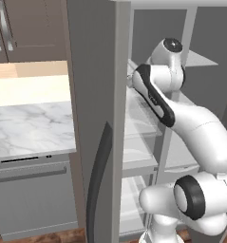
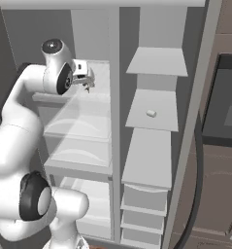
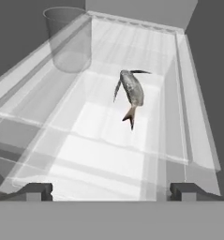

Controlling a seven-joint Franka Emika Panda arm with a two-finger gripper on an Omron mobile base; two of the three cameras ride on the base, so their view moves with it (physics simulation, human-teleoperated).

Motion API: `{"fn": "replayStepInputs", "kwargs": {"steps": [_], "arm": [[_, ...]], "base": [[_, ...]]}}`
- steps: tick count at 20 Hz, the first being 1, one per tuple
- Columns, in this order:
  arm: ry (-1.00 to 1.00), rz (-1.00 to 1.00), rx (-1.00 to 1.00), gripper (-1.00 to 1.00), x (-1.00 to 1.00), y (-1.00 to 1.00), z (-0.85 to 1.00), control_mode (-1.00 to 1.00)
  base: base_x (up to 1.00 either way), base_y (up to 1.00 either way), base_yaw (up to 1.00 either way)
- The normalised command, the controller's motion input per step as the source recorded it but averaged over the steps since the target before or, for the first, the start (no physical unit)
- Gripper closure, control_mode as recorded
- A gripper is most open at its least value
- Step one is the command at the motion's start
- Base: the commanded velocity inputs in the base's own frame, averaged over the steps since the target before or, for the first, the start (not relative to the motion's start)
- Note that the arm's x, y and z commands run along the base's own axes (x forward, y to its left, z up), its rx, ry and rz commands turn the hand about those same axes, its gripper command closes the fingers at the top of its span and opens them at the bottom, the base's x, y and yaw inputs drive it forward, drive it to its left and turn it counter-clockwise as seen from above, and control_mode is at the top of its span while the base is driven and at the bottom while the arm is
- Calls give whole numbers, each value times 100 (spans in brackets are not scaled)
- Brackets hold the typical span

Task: There's a fish in the fridge that needs to be moved to the freezer for freezing. Pick up the fish from the fridge, place it on any shelf in the freezer, and close the fridge and freezer doors when done.

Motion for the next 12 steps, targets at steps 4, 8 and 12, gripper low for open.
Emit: {"fn": "replayStepInputs", "kwargs": {"steps": [4,8,12], "arm": [[6,-17,0,-100,58,0,-18,-100],[1,-14,0,-100,43,0,-27,-100],[5,-7,0,-100,40,-2,-20,-100]], "base": [[0,0,0],[0,0,0],[0,0,0]]}}
